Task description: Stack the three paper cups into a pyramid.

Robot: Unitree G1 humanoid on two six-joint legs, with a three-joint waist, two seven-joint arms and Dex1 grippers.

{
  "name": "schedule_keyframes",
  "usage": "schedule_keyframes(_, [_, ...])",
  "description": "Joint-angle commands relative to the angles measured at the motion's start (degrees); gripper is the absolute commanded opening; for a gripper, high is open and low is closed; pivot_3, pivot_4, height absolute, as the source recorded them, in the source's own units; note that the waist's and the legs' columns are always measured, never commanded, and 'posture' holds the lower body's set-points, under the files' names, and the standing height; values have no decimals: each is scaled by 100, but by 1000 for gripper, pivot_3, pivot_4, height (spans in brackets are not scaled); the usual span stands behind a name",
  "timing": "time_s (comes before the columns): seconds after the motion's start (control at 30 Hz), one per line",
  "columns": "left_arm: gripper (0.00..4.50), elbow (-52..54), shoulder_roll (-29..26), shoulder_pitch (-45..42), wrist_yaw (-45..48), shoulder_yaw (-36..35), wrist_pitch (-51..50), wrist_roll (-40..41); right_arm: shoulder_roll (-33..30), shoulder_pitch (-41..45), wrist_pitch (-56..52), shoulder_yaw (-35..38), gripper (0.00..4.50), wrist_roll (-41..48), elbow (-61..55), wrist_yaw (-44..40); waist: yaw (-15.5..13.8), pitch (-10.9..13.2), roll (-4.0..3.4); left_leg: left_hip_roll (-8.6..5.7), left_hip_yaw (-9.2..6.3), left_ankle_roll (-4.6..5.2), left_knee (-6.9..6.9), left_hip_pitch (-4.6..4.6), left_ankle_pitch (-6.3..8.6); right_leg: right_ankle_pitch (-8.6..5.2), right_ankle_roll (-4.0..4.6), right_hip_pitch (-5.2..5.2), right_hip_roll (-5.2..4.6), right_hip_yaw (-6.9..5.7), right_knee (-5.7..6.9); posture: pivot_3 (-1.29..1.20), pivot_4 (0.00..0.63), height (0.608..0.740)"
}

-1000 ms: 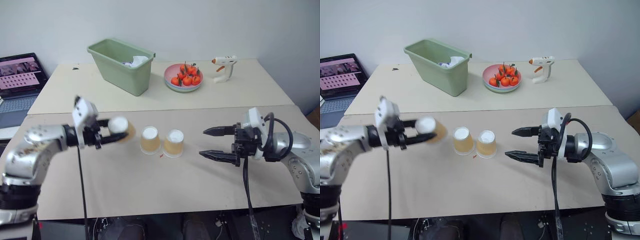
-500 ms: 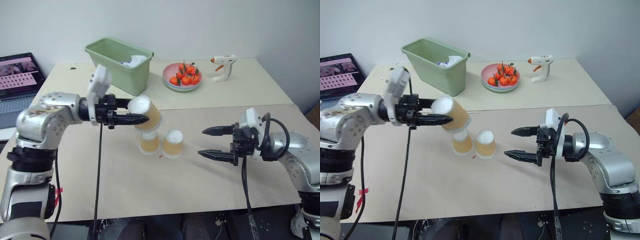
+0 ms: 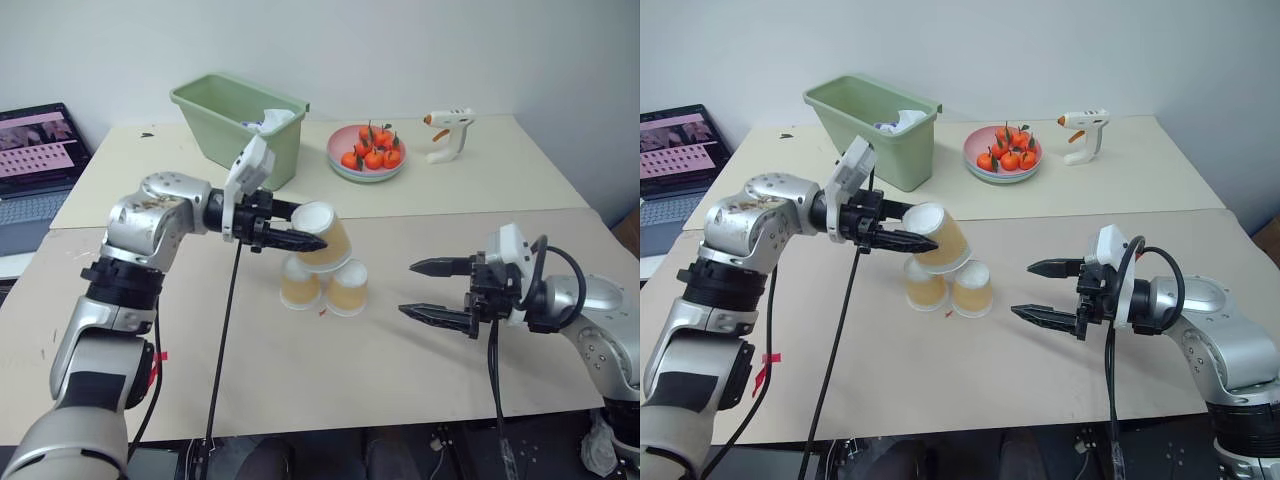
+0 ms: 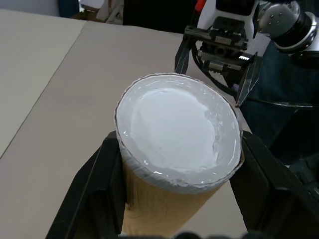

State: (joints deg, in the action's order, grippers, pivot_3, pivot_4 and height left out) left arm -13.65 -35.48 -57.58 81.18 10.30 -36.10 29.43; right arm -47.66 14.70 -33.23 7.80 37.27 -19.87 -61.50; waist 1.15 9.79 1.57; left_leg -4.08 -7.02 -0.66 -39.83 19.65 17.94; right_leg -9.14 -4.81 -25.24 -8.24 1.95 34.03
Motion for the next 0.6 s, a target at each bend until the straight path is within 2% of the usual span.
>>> schedule_keyframes(0.03, [2501,-59,-10,-167,148,-99,45,-38,-59,9,14,225,4500,132,-186,35,1,0,0,0,0,0,0,-1,0,0,0,0,0,0,0,0,150,725])
schedule_keyframes(0.6, [2501,-758,277,-70,324,225,516,-750,-23,62,17,149,4500,110,-163,92,-21,0,0,-1,0,0,-4,1,0,1,-1,1,0,1,0,0,150,725])
